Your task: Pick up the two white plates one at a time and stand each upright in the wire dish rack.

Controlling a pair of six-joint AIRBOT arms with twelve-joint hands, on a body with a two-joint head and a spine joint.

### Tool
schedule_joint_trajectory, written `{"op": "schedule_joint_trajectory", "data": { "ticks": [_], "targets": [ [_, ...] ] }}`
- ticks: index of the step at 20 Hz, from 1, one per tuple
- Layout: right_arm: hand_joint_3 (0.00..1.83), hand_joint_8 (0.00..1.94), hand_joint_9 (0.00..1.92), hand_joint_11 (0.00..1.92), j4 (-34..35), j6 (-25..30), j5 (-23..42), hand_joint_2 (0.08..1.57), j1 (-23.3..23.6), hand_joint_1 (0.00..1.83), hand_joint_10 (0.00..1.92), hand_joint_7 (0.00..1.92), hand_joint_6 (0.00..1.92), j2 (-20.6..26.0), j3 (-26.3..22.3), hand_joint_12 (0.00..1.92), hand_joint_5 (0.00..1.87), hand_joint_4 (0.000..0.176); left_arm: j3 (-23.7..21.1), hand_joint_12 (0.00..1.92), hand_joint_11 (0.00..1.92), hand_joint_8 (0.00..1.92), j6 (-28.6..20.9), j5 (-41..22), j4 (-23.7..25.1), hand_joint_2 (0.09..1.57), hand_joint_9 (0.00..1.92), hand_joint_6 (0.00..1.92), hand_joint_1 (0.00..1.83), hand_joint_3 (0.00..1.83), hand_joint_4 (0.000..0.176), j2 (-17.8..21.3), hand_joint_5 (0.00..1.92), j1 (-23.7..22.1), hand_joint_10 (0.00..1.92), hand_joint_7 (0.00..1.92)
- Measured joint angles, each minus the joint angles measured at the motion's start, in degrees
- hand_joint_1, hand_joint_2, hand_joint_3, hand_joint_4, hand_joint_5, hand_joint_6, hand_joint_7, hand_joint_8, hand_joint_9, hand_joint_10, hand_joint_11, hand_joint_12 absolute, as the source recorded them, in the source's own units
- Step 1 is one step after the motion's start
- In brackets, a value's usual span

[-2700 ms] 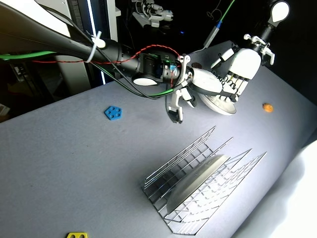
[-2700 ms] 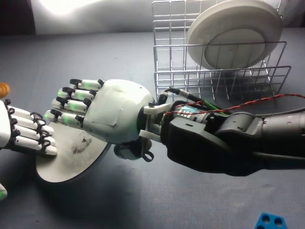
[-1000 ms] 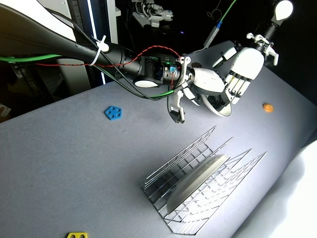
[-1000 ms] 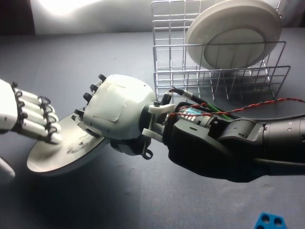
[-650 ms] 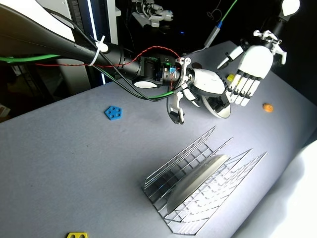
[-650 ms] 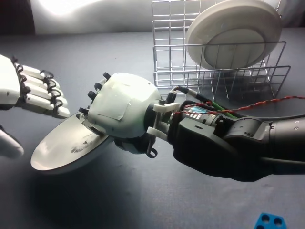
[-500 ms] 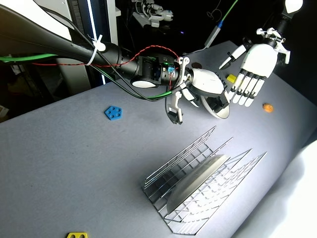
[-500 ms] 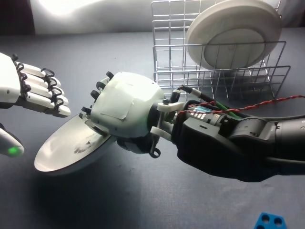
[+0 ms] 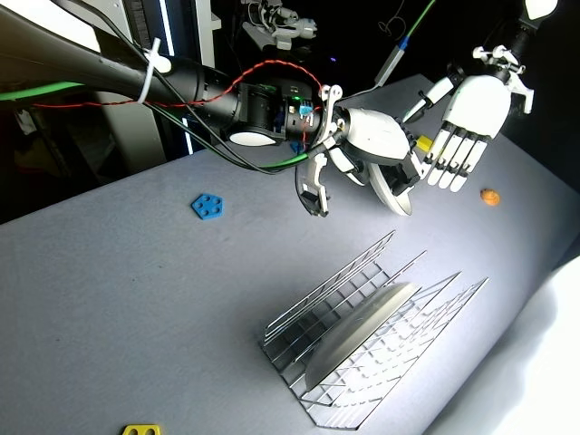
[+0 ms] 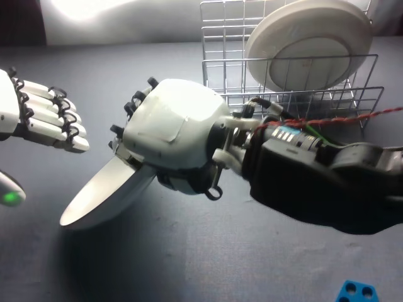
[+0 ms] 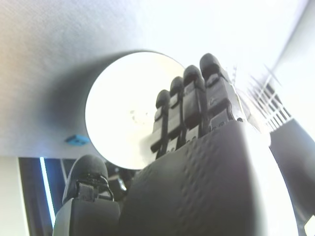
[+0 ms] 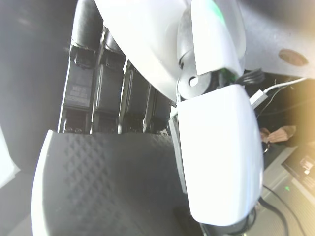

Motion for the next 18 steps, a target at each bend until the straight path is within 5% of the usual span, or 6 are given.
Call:
{"op": "schedule_joint_trajectory", "data": {
  "ticks": [8, 9, 11, 12, 13, 18],
  "targets": [
    [0.0, 0.99, 0.82, 0.64, 5.8, -0.1, -1.4, 1.14, 2.6, 1.36, 1.2, 0.97, 1.16, 5.6, -6.8, 1.26, 0.91, 0.0, -0.5, 0.22, 0.0, 0.0, 0.0, -1.0, 0.3, 1.17, 0.11, 0.0, 0.0, 0.0, 0.0, 0.6, 0.16, 0.0, 0.0, 0.14],
    [0.0, 1.01, 0.85, 0.61, 6.4, -0.2, -1.7, 1.15, 3.0, 1.23, 0.84, 0.94, 1.17, 6.0, -7.4, 1.28, 0.91, 0.0, -0.5, 0.21, 0.0, 0.0, 0.0, -1.1, 0.4, 1.17, 0.11, 0.0, 0.0, 0.0, 0.0, 0.6, 0.15, 0.0, 0.0, 0.13],
    [0.0, 0.96, 0.99, 0.64, 7.3, -0.2, -1.8, 1.13, 3.8, 1.21, 0.49, 0.98, 1.1, 6.9, -8.2, 1.24, 0.95, 0.014, -0.5, 0.2, 0.0, 0.0, -0.1, -1.1, 0.6, 1.17, 0.1, 0.0, 0.0, 0.0, 0.0, 0.6, 0.15, 0.0, 0.0, 0.13],
    [0.01, 0.94, 0.87, 0.64, 8.1, -0.2, -2.2, 1.12, 4.0, 1.34, 1.02, 0.99, 1.12, 7.3, -8.5, 1.23, 0.94, 0.0, -0.5, 0.23, 0.0, 0.0, -0.1, -1.1, 0.7, 1.17, 0.11, 0.0, 0.0, 0.0, 0.0, 0.6, 0.16, 0.0, 0.0, 0.14],
    [0.0, 0.96, 0.85, 0.66, 8.8, -0.2, -2.5, 1.13, 4.3, 1.36, 1.13, 0.98, 1.13, 7.6, -8.8, 1.23, 0.94, 0.0, -0.5, 0.25, 0.0, 0.0, -0.1, -1.1, 0.7, 1.17, 0.12, 0.0, 0.0, 0.0, 0.0, 0.6, 0.17, 0.0, 0.0, 0.15],
    [0.0, 0.93, 0.94, 0.68, 10.5, -0.2, -3.7, 1.11, 6.1, 1.37, 1.1, 0.98, 1.08, 9.2, -10.5, 1.17, 0.94, 0.0, -0.5, 0.22, 0.0, 0.0, -0.2, -1.1, 0.9, 1.17, 0.11, 0.0, 0.0, 0.0, 0.0, 0.6, 0.15, 0.0, 0.0, 0.13]
  ]
}}
